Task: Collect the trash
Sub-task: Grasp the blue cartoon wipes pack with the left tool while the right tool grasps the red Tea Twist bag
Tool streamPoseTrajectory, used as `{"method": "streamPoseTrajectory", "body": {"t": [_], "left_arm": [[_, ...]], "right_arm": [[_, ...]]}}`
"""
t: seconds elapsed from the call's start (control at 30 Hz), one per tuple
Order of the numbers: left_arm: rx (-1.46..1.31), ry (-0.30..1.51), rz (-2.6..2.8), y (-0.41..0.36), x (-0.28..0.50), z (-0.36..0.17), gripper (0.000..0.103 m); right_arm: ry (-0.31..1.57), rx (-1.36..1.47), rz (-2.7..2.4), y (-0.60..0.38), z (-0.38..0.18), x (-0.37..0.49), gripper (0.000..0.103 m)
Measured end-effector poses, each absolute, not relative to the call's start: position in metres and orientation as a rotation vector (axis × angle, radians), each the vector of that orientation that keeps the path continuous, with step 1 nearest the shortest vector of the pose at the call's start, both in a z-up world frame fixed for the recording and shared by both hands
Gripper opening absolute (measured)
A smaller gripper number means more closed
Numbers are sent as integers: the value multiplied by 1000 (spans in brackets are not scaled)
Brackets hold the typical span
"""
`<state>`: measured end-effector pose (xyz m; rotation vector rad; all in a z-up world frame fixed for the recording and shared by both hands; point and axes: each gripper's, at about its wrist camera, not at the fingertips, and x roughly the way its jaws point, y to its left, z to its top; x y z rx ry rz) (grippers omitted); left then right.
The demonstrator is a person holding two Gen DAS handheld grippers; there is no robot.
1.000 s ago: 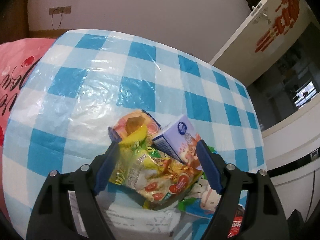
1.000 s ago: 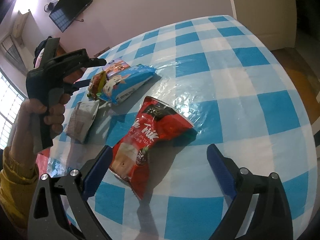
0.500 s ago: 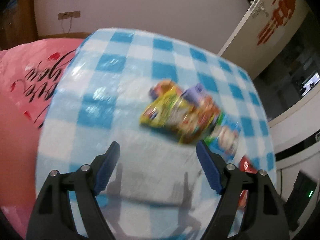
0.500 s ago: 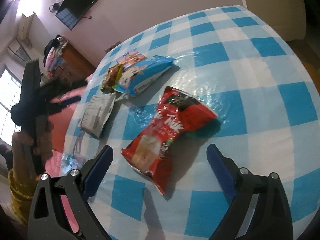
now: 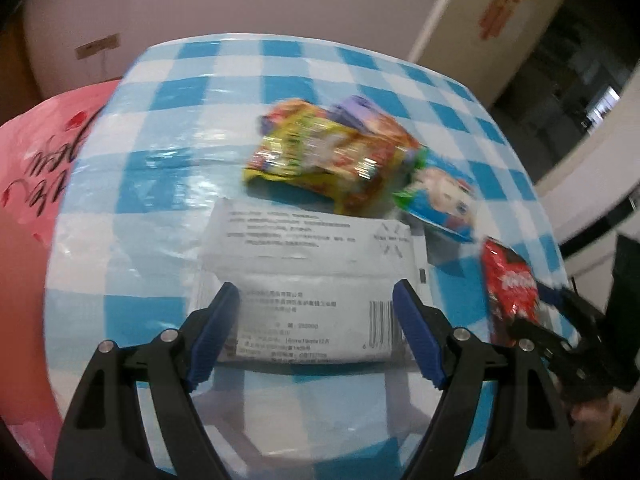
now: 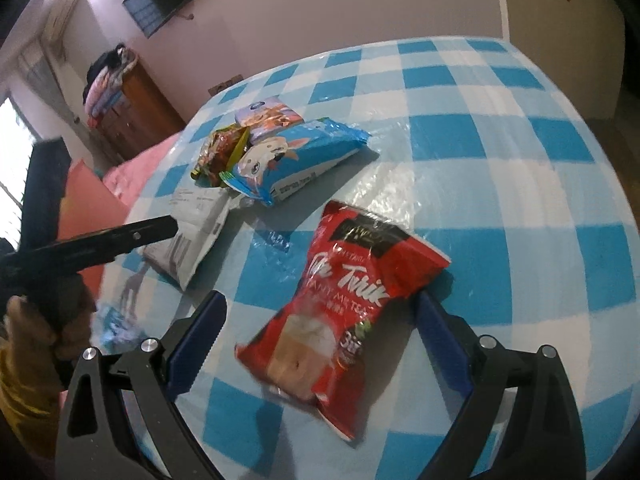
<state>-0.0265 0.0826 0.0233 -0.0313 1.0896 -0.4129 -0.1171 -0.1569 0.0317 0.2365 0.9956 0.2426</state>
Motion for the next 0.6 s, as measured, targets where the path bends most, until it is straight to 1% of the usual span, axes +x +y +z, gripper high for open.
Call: {"method": "streamPoseTrajectory", "body": {"t": [0.03, 0.1, 0.17, 0.23, 0.37, 0.43, 0.5, 0.6], "left_arm": [[-14, 1088, -423, 79, -27, 23, 79], [23, 1084, -434, 71, -29, 23, 79], [25, 1088, -456, 67, -29, 23, 79], [29, 1091, -512, 63, -32, 26, 79], [94, 1095, -539, 58, -42, 28, 79], [50, 1101, -534, 62, -43, 30, 79], [-3, 1090, -529, 62, -42, 36, 79], [11, 1057, -556, 47, -41, 44, 79]], "right_arm": [[994, 202, 231, -154, 31, -115, 86], [994, 121, 211, -148, 30, -111, 83], [996, 72, 191, -147, 29, -109, 77], [995, 36, 182, -148, 29, -108, 70], [996, 36, 202, -155, 29, -108, 65], [990, 48, 201, -159, 29, -109, 60], [985, 64, 204, -162, 30, -110, 57], [972, 96, 212, -168, 30, -113, 53]]}}
